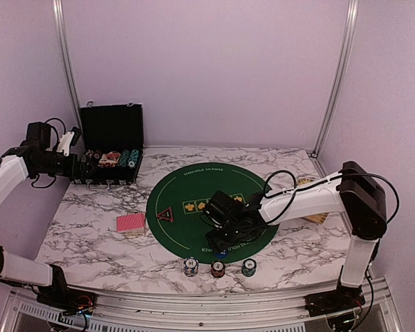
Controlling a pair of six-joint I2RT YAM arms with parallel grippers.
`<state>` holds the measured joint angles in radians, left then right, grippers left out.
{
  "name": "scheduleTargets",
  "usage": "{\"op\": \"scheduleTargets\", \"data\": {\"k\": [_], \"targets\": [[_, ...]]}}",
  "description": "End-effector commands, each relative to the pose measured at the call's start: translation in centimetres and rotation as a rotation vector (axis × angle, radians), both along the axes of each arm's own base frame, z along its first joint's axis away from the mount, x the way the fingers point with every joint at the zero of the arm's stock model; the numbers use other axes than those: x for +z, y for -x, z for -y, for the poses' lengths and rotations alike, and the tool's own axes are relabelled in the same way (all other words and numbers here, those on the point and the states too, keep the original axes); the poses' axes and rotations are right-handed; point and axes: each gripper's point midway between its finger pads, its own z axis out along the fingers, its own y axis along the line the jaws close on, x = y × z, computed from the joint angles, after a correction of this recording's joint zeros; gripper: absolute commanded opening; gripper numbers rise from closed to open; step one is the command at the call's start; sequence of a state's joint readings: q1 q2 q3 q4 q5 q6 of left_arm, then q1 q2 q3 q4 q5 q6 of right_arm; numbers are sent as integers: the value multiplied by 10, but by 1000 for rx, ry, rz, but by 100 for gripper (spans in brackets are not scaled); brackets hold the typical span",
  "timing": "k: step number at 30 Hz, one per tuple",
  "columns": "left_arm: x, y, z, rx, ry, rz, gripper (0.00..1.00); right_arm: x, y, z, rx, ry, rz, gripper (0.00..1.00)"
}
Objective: Distribute texas hold em gaming equipment
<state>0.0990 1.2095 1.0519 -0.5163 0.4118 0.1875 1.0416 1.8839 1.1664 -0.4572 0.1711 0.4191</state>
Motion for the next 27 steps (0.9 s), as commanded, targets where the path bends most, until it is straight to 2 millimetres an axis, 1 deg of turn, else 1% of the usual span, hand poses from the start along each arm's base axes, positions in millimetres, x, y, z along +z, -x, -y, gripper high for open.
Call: {"op": "scheduleTargets", "data": {"k": [1, 5, 8, 13, 16, 21, 27], "targets": [[14, 1, 2, -16, 7, 19, 99, 3, -9, -14, -4, -16, 25, 62], [14, 2, 2, -17, 5, 21, 99, 0, -13, -18, -4, -13, 28, 55], [14, 2, 2, -18, 4, 22, 99, -3, -17, -17, -13, -7, 25, 51], [15, 1, 2, -16, 0, 25, 99, -4, -28, -4, -48, 12, 40, 43], [15, 1, 2, -17, -1, 25, 99, -1, -37, 6, -69, 27, 63, 42], [14, 0, 2, -16, 0, 21, 99, 4, -60, 21, -95, 52, 105, 41], [15, 0, 1, -18, -5, 25, 99, 7, -102, 33, -129, 73, 157, 41]]}}
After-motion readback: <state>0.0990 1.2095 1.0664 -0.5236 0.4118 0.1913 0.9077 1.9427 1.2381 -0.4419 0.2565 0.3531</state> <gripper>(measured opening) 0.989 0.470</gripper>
